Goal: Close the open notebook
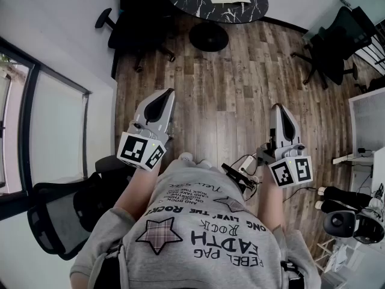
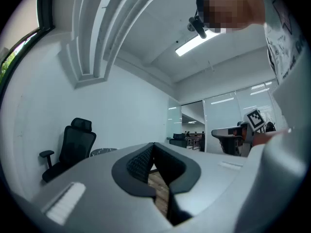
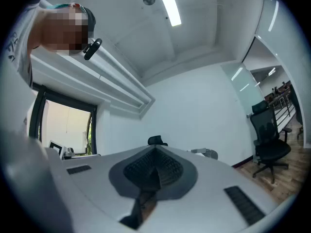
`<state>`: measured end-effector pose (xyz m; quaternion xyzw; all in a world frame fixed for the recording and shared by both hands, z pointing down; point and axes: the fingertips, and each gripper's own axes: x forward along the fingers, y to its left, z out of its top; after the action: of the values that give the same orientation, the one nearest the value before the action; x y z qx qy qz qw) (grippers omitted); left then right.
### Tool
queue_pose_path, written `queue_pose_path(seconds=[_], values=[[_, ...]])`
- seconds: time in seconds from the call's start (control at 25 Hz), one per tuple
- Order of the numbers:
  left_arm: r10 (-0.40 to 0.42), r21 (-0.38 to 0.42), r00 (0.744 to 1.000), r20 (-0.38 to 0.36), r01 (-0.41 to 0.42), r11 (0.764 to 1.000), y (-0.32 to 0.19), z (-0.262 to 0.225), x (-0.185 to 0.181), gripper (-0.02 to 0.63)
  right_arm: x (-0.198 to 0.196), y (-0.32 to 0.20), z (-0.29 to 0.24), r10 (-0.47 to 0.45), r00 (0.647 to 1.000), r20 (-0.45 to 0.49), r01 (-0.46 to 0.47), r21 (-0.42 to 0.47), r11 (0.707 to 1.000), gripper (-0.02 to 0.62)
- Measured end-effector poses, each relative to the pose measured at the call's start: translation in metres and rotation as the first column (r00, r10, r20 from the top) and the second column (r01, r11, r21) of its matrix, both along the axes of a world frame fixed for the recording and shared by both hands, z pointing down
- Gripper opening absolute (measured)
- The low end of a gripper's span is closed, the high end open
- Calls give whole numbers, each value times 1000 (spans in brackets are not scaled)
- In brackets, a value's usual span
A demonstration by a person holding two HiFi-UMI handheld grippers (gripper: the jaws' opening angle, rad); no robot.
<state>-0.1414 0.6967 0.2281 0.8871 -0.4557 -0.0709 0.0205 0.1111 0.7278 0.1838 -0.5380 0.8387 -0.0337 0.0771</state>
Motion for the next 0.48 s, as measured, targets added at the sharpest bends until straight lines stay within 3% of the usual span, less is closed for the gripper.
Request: queue_pose_path(seconds=[0.48], values=[[-20, -26, 1000, 17, 21, 999, -21, 5, -30, 9, -22, -15, 8, 20, 1000, -6, -20, -32, 999, 12]])
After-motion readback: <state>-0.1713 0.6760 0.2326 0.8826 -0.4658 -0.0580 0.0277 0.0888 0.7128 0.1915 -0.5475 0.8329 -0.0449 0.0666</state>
